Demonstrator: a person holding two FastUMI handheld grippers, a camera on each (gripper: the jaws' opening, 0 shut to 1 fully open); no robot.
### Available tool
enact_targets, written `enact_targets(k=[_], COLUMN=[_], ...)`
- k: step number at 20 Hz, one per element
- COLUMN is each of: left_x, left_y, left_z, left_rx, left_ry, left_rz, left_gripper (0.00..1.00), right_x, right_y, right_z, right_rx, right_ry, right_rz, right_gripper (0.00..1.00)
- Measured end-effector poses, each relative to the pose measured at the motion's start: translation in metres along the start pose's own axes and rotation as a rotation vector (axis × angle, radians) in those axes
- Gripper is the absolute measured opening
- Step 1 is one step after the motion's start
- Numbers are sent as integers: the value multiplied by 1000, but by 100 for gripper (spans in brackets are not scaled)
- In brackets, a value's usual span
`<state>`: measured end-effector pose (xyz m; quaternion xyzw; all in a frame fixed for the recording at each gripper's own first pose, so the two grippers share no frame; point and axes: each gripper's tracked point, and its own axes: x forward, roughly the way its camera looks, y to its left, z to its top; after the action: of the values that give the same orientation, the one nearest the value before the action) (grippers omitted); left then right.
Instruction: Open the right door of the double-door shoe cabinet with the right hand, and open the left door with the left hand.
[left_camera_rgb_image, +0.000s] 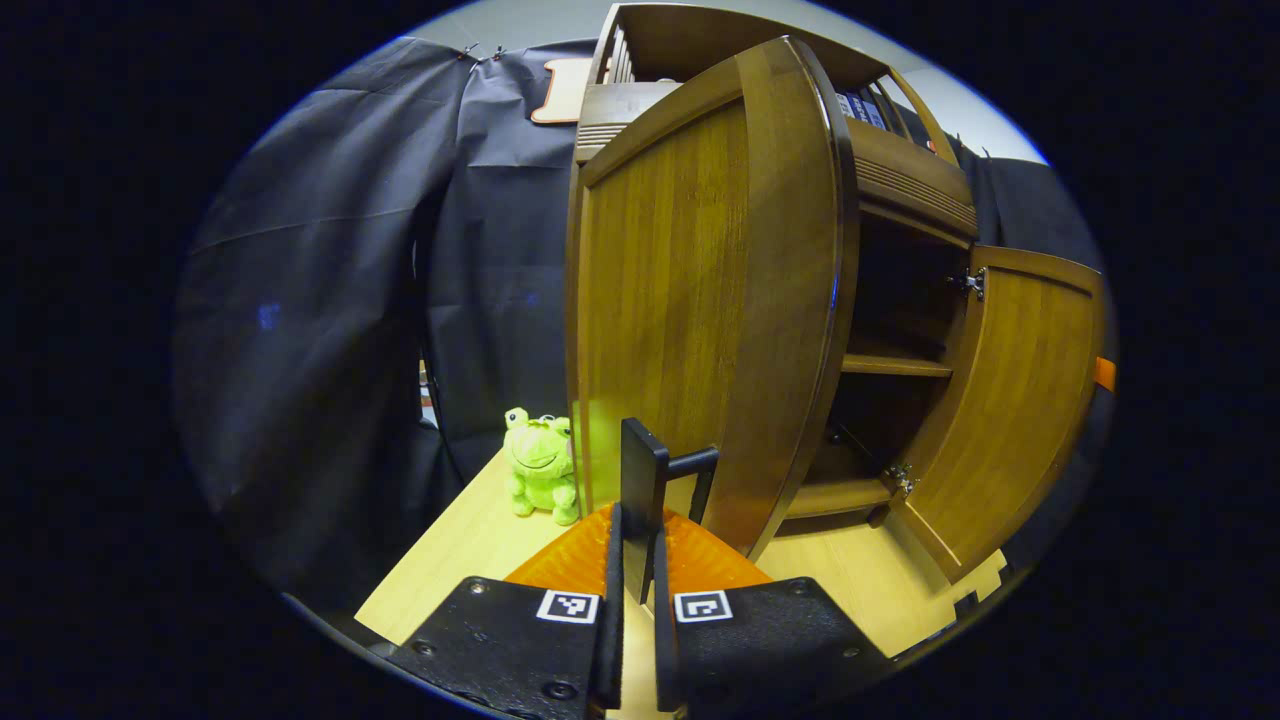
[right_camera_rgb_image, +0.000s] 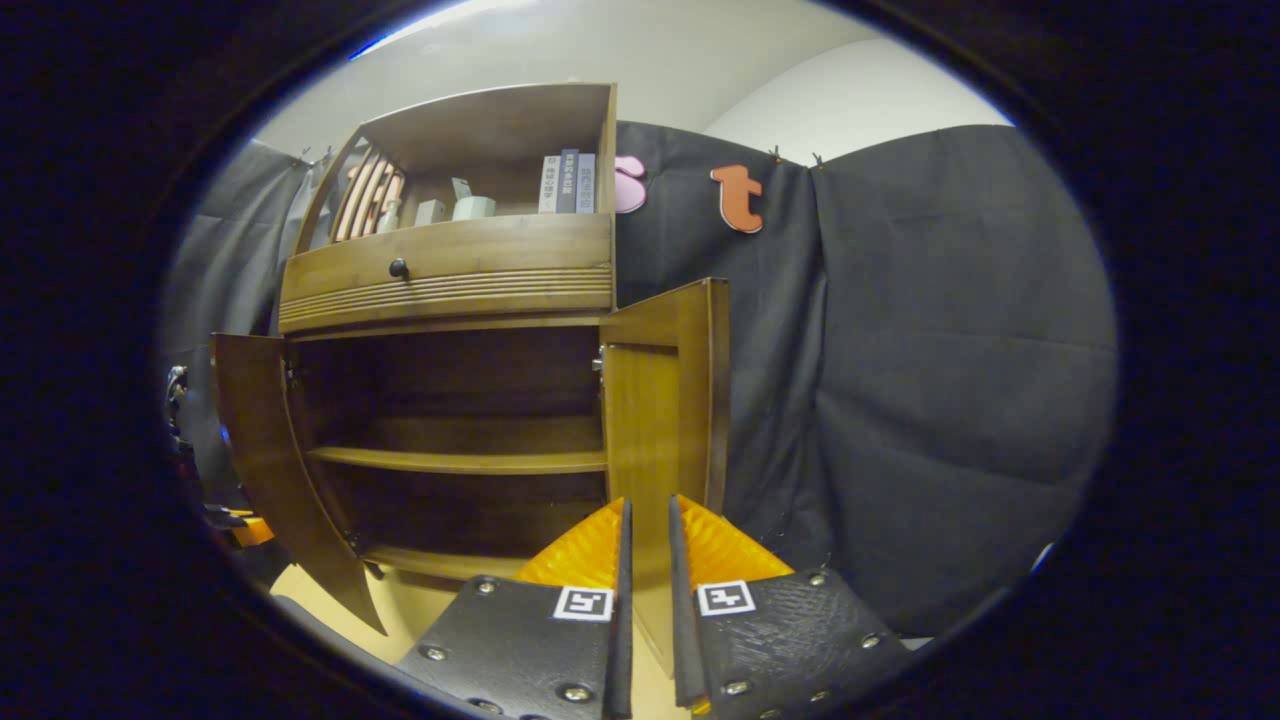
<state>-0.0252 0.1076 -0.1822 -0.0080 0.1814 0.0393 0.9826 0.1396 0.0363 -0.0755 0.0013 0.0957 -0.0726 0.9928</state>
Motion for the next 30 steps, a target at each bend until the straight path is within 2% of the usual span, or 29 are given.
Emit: enact_targets(k=[4,6,9,14,18,19,20,21,22,23,27,28,29,30], left_x=[-6,-8,-11,-15,-16,-16,-16,-16,-15,-16,-16,-17,-18,-19], left_y=[16,24,43,74,82,83,84,85,88,90,93,94,96,100], left_z=[2,2,3,23,22,23,23,23,24,23,23,23,23,24], left_rx=[6,-2,0,42,7,9,10,12,12,9,22,29,37,45], left_ry=[-2,-10,-17,-76,-77,-81,-80,-82,-79,-76,-71,-71,-71,-72], left_rz=[-2,-1,15,41,18,13,7,1,-5,-10,-30,-37,-43,-44], left_gripper=[9,12,10,6,3,0,12,3,3,4,3,3,3,4], right_x=[6,8,11,19,23,23,24,24,25,26,31,32,32,33], right_y=[17,22,37,57,68,70,72,74,76,78,87,90,93,95], right_z=[-2,-5,-8,-10,-14,-15,-16,-16,-17,-17,-19,-20,-20,-20], right_rx=[6,10,7,15,19,22,25,26,26,25,33,34,32,27], right_ry=[7,12,23,30,40,42,45,47,49,51,59,60,61,61], right_rz=[37,58,87,124,142,146,150,154,158,162,182,188,194,199], right_gripper=[17,17,17,17,17,17,17,17,17,27,27,6,27,27])
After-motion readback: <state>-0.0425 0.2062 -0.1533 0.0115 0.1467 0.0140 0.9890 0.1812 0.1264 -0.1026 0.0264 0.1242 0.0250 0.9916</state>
